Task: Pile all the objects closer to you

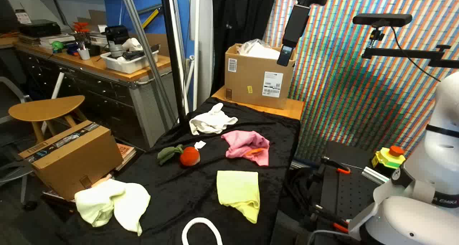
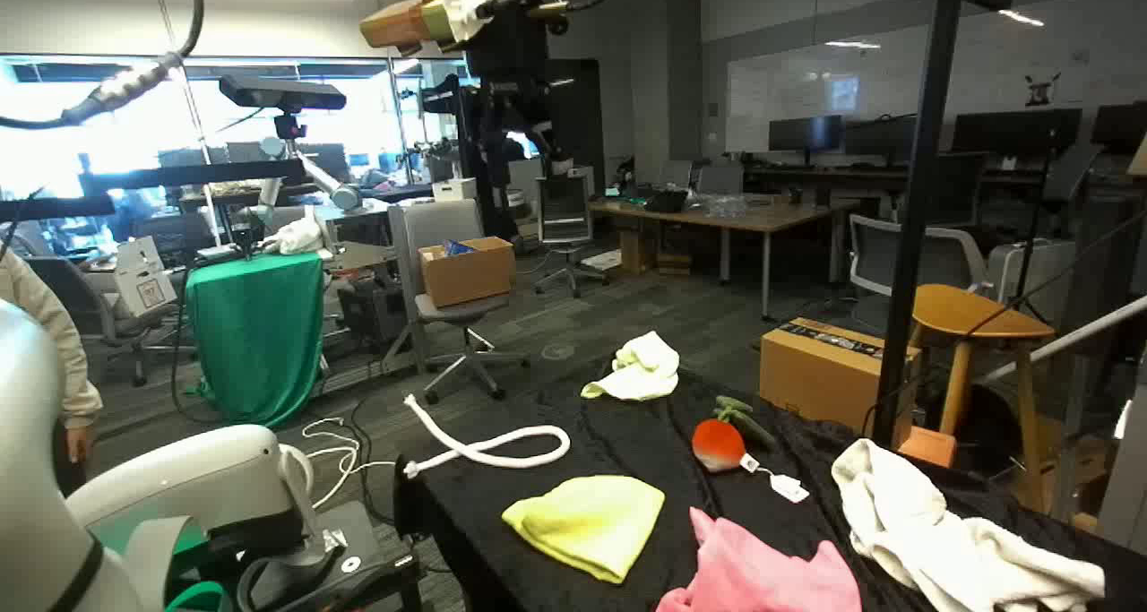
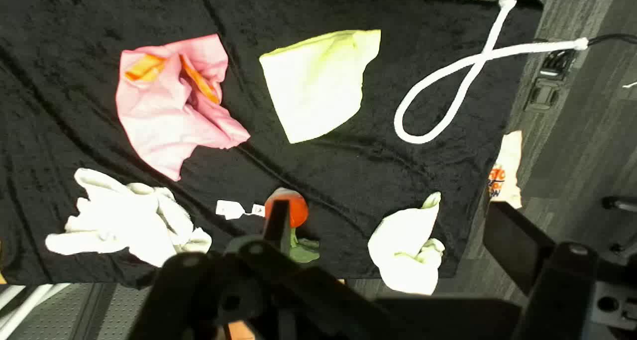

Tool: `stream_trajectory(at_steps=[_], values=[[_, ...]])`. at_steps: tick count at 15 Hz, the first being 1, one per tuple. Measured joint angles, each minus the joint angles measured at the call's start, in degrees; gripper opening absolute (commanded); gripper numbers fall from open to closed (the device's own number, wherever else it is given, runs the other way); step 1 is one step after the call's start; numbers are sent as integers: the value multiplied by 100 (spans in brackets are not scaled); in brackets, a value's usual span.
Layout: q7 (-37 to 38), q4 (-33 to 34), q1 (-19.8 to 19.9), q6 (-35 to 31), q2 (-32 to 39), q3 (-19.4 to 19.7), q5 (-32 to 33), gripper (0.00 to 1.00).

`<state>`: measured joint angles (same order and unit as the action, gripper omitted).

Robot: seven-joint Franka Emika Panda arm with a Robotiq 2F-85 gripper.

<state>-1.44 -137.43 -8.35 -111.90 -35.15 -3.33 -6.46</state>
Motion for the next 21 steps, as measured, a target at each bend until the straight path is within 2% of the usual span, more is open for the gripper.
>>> stream_trajectory(at_steps=[7, 11, 18, 21], values=[[-1, 36, 1, 7, -4, -15, 2, 100], [-62, 98, -13, -42, 310, -188, 56, 100], [-151, 473, -206, -893, 1869, -729, 296, 100], [-635, 716, -330, -1284, 2660, -762, 300, 100]])
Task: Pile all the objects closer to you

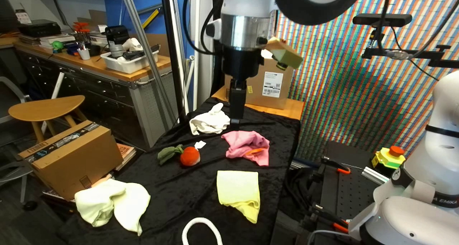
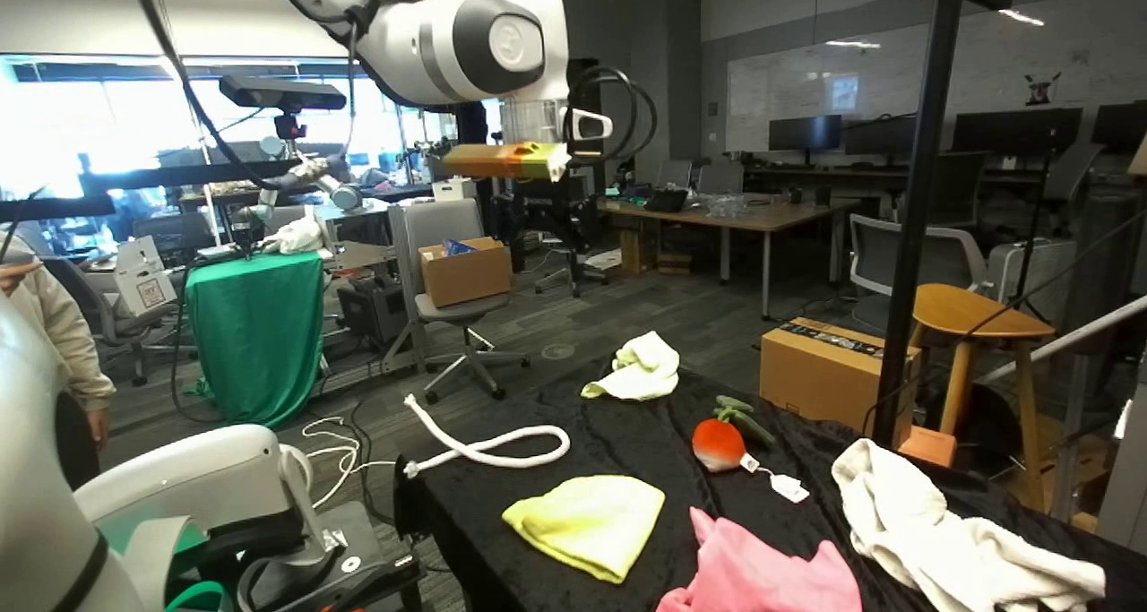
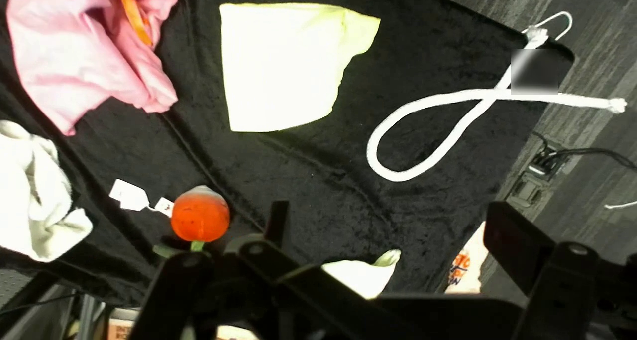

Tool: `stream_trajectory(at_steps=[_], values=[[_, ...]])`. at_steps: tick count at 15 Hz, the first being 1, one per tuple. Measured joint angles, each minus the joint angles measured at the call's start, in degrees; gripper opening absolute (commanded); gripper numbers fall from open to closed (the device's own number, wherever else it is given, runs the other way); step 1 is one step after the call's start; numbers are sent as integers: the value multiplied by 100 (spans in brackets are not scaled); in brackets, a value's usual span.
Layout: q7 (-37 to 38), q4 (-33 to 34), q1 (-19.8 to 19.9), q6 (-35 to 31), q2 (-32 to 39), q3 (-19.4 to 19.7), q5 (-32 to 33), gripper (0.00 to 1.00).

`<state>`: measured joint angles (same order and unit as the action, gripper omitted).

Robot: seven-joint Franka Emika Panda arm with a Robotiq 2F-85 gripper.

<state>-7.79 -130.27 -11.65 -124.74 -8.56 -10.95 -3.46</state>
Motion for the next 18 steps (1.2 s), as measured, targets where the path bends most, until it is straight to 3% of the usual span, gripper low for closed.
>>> stream_trajectory(at_steps=[7, 18], values=[[-1578, 322, -174, -403, 1254, -164, 342, 100], [-3826, 328, -181, -1123, 2312, -448, 1281, 100]])
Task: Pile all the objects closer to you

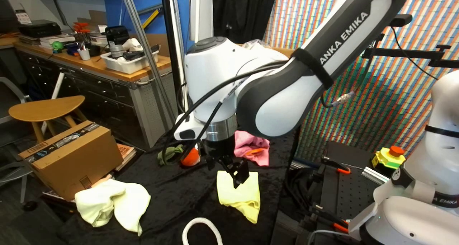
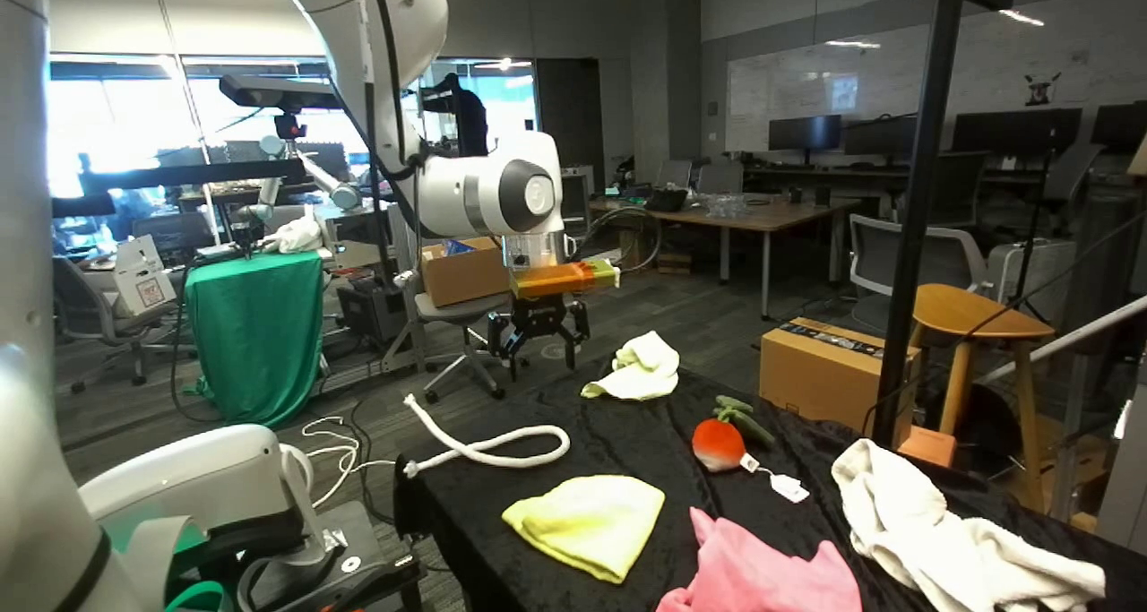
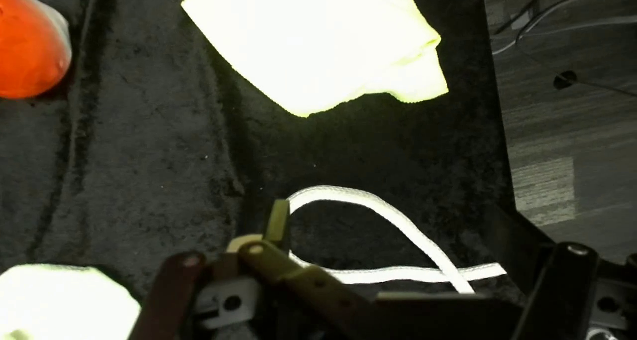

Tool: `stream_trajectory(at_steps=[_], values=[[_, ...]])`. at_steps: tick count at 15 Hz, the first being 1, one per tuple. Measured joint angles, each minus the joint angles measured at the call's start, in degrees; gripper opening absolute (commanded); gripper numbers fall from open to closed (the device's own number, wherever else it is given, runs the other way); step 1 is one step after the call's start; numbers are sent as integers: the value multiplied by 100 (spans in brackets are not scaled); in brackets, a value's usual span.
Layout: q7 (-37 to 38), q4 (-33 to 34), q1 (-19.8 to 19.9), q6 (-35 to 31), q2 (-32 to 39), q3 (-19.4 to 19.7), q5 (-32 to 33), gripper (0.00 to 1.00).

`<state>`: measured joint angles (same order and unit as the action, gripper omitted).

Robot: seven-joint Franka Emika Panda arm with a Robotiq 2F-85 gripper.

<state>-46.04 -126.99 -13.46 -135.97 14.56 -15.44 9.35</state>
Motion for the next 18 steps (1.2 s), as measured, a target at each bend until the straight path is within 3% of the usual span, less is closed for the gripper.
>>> stream_trajectory(at_steps=[8, 18], values=[[-94, 3, -132, -617, 701, -505, 38, 100], [976, 355, -823, -1821, 1787, -705, 76, 100]])
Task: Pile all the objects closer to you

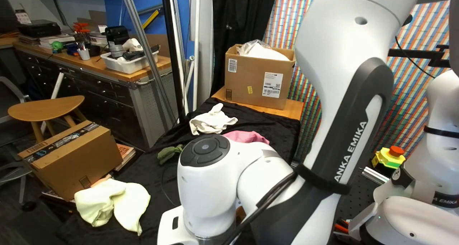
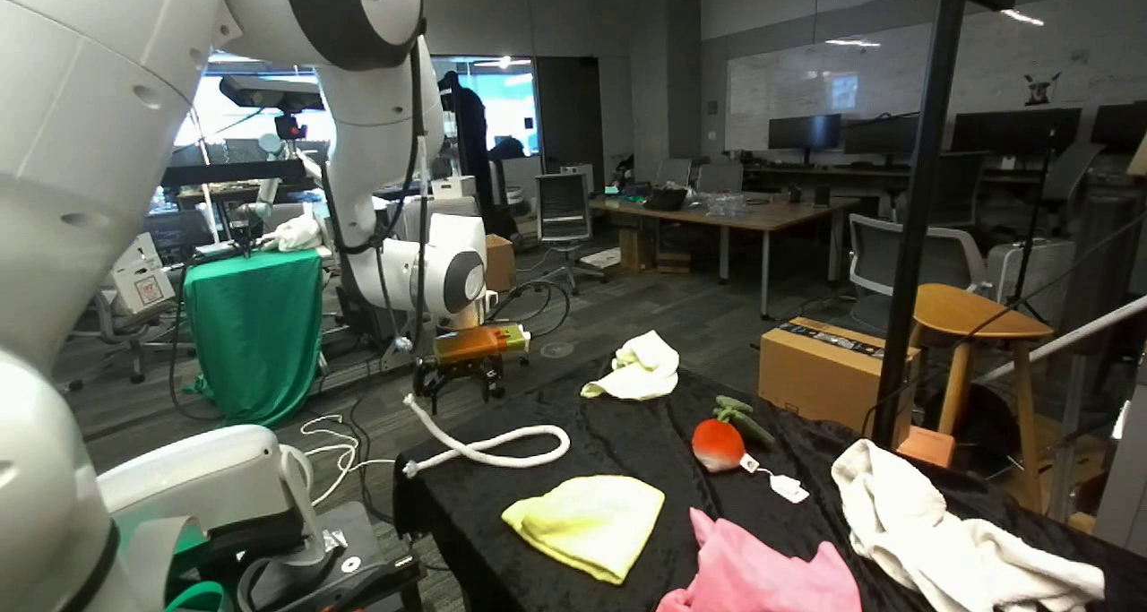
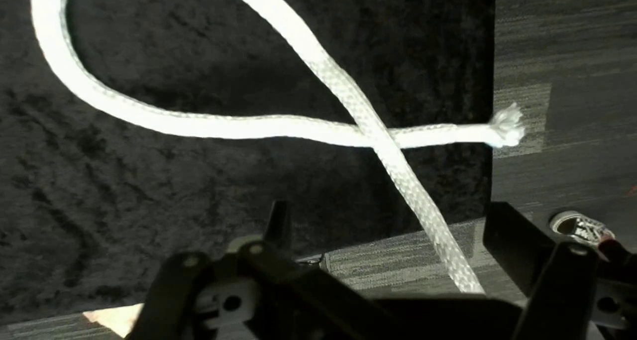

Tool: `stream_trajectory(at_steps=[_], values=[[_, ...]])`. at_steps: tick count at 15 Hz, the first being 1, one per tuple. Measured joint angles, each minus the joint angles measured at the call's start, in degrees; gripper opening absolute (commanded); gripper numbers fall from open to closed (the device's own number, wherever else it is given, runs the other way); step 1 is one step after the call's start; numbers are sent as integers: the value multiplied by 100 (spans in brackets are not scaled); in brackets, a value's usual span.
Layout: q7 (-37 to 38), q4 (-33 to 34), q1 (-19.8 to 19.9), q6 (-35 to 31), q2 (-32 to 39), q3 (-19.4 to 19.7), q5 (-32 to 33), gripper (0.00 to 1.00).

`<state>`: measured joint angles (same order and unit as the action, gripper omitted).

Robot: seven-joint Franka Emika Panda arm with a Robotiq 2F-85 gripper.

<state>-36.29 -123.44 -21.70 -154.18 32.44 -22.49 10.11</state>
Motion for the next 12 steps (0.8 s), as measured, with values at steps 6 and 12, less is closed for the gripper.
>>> stream_trajectory(at_steps=[6, 12], values=[[516, 412, -296, -135, 569, 0, 110, 100], [648, 532, -407, 246, 728, -84, 258, 100]])
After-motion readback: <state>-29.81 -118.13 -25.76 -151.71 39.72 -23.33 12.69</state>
